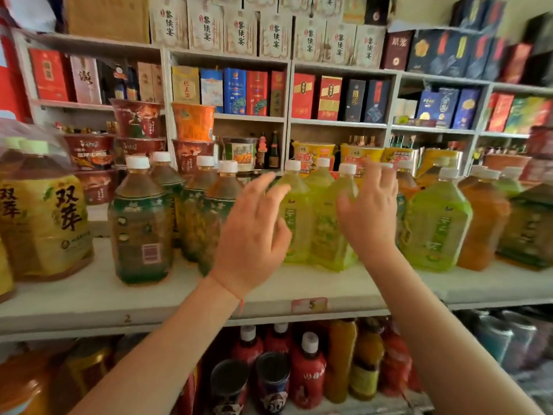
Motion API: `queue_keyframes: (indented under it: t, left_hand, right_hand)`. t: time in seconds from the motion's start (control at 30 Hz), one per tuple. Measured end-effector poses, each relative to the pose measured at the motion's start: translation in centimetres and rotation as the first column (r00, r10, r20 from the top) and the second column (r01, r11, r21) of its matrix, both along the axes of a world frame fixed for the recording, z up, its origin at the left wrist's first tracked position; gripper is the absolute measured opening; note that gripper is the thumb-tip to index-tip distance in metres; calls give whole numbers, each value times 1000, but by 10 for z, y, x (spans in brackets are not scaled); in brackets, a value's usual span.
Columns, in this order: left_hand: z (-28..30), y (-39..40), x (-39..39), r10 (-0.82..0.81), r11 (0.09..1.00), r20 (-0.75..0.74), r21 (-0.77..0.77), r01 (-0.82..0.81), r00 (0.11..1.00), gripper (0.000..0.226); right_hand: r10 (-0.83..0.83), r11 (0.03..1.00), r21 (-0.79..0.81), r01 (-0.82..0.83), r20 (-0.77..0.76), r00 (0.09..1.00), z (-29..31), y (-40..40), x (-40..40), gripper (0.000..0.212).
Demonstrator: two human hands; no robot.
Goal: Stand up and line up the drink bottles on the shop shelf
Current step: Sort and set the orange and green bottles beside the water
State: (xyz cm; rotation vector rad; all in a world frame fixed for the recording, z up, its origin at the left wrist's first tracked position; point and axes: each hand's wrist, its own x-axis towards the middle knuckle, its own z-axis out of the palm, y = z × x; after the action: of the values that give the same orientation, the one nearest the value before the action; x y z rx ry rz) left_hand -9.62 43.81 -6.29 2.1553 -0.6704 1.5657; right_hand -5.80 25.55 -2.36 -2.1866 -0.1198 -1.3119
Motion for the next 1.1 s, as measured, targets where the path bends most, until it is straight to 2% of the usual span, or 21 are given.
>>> queue_keyframes:
  t: [0.03,0.1,0.17,0.23,0.4,0.5,0.6,0.7,0.77,0.83,0.9,0.97,1.0,1.07,1.1]
  left_hand:
    - [0,-15,7,-32,999,-89,5,32,996,51]
    - [3,-40,23,-30,997,-310,-79,6,950,65]
    - [7,-57,43,-32,971,-525,-217,-98,850,86]
    - [11,-68,58,-17,943,-636,-266,-199,771,101]
    - [14,-77,72,12,895,-579,-357,-266,815,101]
    - [12,-84,73,-1,864,-608,-401,-305,794,120]
    - [12,-96,73,30,840,-629,-405,-360,777,127]
    - [11,-100,76,58,818,-635,-412,-401,770,127]
    - [10,-103,77,73,802,-650,-413,-431,757,128]
    - [11,-108,78,83,787,-653,-421,-452,753,128]
    - [12,-111,77,88,780,-656,-423,-461,750,129]
    - [11,-110,78,74,783,-654,-429,-450,753,129]
    - [10,-109,78,54,784,-652,-441,-437,756,129]
    - [9,-106,77,11,782,-648,-470,-410,762,128]
    - [9,-105,76,-6,776,-646,-484,-404,763,127]
  right_hand:
    - [-23,999,41,26,-57,998,3,-17,9,56]
    - [-45,996,66,60,-211,976,5,-47,27,63]
    - [-5,996,77,35,-356,935,3,-69,43,64]
    - [79,993,113,-32,-442,894,1,-82,55,65]
    - [178,982,131,-134,-428,886,-1,-94,72,61]
    - [160,986,103,-130,-373,914,-6,-95,75,59]
    - [106,994,17,-107,-313,944,-12,-93,71,66]
    - [61,993,-74,-89,-323,944,-16,-95,59,80]
    - [21,986,-154,-67,-284,958,-19,-100,48,81]
    - [-24,972,-232,-35,-245,969,-15,-110,39,74]
    - [-22,965,-261,-24,-169,985,-6,-119,39,58]
    - [84,978,-183,-100,-91,992,4,-124,50,42]
    - [189,978,-73,-197,-100,977,9,-125,57,38]
    - [397,915,179,-362,-231,888,18,-125,67,35]
    - [457,886,244,-395,-309,834,21,-125,71,31]
